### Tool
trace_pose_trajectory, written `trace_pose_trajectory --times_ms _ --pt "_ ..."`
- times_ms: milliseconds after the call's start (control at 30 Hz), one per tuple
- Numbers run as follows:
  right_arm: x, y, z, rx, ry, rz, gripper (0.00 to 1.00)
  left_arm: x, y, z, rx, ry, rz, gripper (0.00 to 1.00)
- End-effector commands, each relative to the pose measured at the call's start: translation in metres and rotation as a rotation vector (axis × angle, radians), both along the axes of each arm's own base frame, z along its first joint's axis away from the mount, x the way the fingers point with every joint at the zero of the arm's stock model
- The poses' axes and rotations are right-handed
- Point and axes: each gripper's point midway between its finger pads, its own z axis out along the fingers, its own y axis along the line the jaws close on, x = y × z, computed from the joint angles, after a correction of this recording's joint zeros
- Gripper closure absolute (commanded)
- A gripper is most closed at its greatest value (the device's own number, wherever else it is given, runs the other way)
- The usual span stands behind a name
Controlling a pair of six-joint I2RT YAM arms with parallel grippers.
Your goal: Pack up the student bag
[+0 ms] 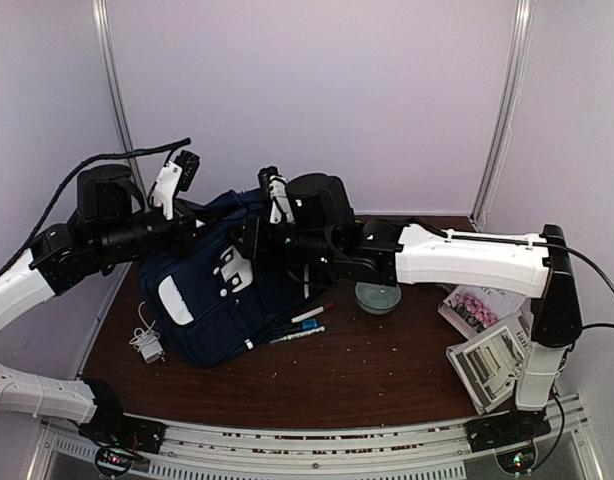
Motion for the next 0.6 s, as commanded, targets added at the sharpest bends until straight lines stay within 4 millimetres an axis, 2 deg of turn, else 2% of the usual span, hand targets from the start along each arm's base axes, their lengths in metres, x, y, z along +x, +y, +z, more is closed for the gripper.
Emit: trace_pose_trajectory --times_ms 0,100,233,267,333,400,567 --pt "0.026 -0.017 0.055 0.155 -0.051 -0.085 0.58 -0.021 -0.025 0.063 -0.168 -0.162 -0.15 1.0" --pt "0.03 -0.023 0.067 0.178 -0.065 -0.099 0.57 -0.023 -0.028 0.059 -0.16 -0.155 -0.165 1.0" --pt "0.035 -0.028 0.071 0.189 -0.064 -0.117 0.57 -0.023 -0.028 0.055 -0.152 -0.151 -0.171 1.0" --pt "0.035 -0.029 0.071 0.195 -0.056 -0.119 0.61 -0.024 -0.029 0.054 -0.151 -0.151 -0.172 1.0" --pt "0.036 -0.032 0.072 0.213 -0.046 -0.117 0.79 -0.023 -0.028 0.053 -0.146 -0.15 -0.167 1.0" --pt "0.035 -0.034 0.074 0.22 -0.043 -0.112 0.86 -0.023 -0.027 0.051 -0.139 -0.149 -0.163 1.0" --pt "0.038 -0.041 0.065 0.201 -0.026 -0.133 0.76 -0.019 -0.021 0.044 -0.112 -0.144 -0.126 1.0"
